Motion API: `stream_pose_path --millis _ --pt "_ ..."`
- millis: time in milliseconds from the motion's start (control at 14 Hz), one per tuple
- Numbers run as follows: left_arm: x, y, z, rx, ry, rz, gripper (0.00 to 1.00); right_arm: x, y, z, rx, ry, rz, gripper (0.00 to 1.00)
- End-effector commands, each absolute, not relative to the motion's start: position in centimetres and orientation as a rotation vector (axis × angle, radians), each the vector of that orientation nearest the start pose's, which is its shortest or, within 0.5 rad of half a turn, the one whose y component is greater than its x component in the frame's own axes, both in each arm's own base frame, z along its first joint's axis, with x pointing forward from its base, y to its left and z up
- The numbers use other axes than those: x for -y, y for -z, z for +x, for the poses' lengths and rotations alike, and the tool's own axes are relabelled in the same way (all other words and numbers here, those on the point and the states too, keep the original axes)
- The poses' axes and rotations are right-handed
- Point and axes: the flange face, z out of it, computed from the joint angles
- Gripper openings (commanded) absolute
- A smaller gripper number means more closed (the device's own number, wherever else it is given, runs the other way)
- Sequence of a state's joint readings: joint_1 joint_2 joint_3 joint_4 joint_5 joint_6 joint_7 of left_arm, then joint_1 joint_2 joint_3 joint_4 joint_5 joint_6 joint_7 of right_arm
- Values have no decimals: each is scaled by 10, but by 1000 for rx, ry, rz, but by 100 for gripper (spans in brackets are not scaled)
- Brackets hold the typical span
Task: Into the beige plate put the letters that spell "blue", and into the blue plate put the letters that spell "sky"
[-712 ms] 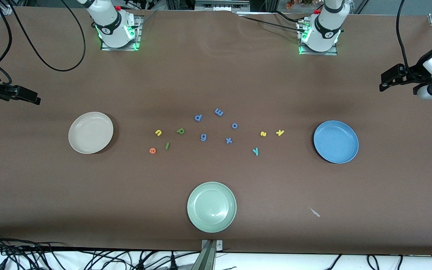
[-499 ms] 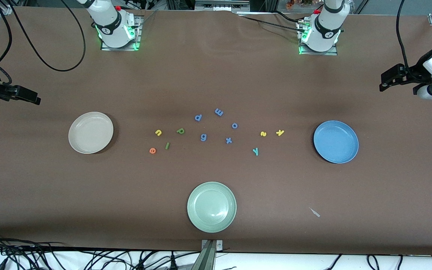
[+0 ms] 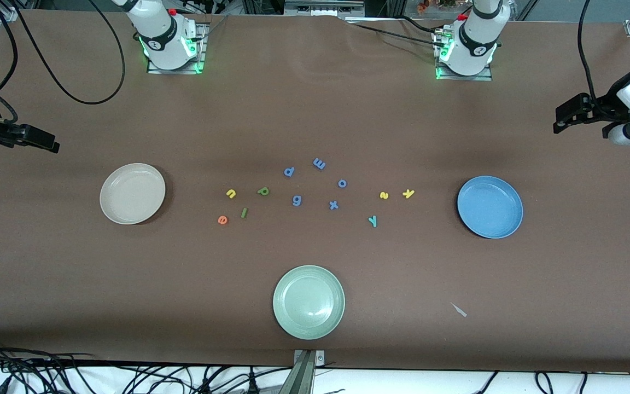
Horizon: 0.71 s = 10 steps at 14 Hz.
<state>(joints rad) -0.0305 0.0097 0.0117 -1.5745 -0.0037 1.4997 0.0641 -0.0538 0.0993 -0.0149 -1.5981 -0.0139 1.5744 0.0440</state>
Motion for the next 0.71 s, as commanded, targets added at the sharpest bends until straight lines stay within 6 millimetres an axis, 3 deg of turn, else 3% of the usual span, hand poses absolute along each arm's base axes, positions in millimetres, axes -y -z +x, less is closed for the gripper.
stream_pose_path --millis 0,641 --pt "12 -617 549 -124 -150 -3163 100 39 -561 578 -161 -186 -3133 100" --pt "14 -617 549 -124 -155 -3185 100 39 -561 578 -163 -193 -3132 100"
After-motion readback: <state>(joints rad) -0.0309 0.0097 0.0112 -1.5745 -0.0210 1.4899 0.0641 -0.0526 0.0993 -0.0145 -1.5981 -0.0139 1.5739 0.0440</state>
